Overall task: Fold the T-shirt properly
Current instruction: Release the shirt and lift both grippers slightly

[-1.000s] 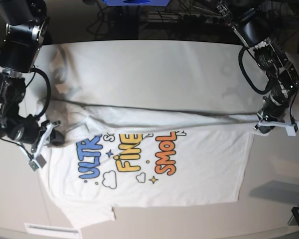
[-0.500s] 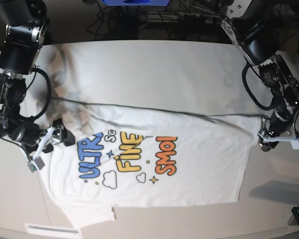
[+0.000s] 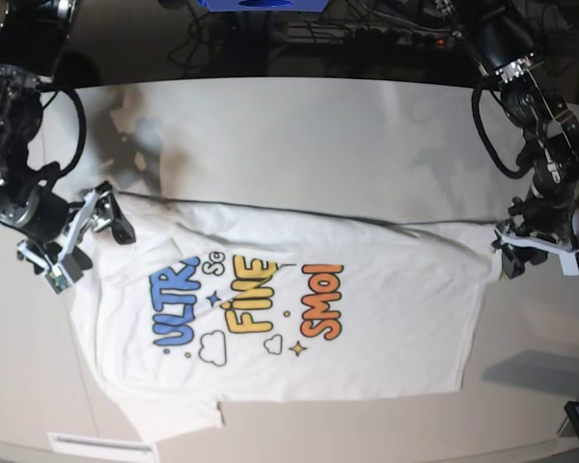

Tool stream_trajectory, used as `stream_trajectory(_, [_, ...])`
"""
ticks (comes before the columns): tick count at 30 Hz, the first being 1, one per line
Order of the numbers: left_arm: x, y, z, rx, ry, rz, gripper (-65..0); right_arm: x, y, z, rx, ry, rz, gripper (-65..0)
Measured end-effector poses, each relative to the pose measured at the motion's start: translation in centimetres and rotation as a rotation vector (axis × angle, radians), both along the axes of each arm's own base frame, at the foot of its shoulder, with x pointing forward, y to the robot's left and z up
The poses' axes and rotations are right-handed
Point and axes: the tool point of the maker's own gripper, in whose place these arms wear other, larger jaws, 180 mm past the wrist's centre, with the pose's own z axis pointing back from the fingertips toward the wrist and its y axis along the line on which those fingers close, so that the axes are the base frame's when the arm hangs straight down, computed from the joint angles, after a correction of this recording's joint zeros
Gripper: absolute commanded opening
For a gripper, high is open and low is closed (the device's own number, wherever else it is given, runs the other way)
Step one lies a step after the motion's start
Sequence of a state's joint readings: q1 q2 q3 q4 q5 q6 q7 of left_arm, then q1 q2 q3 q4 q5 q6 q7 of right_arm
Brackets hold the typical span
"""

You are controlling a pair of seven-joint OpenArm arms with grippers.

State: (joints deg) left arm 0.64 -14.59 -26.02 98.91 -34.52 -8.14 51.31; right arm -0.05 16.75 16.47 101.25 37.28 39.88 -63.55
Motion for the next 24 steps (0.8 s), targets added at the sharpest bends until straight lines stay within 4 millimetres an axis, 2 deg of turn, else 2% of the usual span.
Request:
stream_trajectory(1, [-0.6, 0.3, -0.4, 0.009, 0.011, 0.008, -35.3, -0.6, 0.1, -0.6, -0.004, 0.019, 0.001, -21.5])
stream_trajectory(3, [-1.5, 1.2, -0.8, 0.096, 0.020, 0.024, -40.8, -1.3, -0.8, -1.5, -0.091, 0.044, -0.009, -25.4])
stream_trajectory(5, [-2.5, 1.8, -1.5, 0.211, 0.060, 0.023, -52.9, -1.8, -1.0, -2.0, -0.198, 0.045, 0.008, -30.0])
stream_trajectory(7, [-3.2, 2.0, -2.3, 0.350, 0.109, 0.005, -65.0, -2.4, 0.7, -2.4, -0.257, 0.018, 0.076, -34.8])
stream_trajectory(10, [-3.1, 1.1, -2.9, 0.471, 0.122, -0.059, -65.0, -4.0, 2.9, -4.4, -0.318, 0.034, 0.160, -47.2])
stream_trajectory(13, [-3.0, 1.2, -3.3, 0.486, 0.112, -0.062, -65.0, -4.1, 3.1, -5.3, -0.379, 0.034, 0.139, -64.9])
stream_trajectory(18, [-2.4, 1.2, -2.3, 0.508, 0.035, -0.065, -65.0, -3.5, 4.3, -5.2, -0.400, -0.018, 0.121, -64.6])
stream_trajectory(20, [-1.9, 1.1, -1.6, 0.520, -0.026, -0.068, -65.0, -3.2, 3.9, -5.2, -0.442, -0.026, 0.102, -64.6])
stream_trajectory(22, [-1.7, 1.3, -2.3, 0.519, -0.051, -0.067, -65.0, -2.8, 4.6, -4.9, -0.422, -0.059, 0.106, -64.6])
stream_trajectory(24, [-2.0, 1.6, -4.2, 0.495, -0.016, -0.063, -65.0, -2.5, 5.2, -4.6, -0.398, -0.080, 0.113, -64.6])
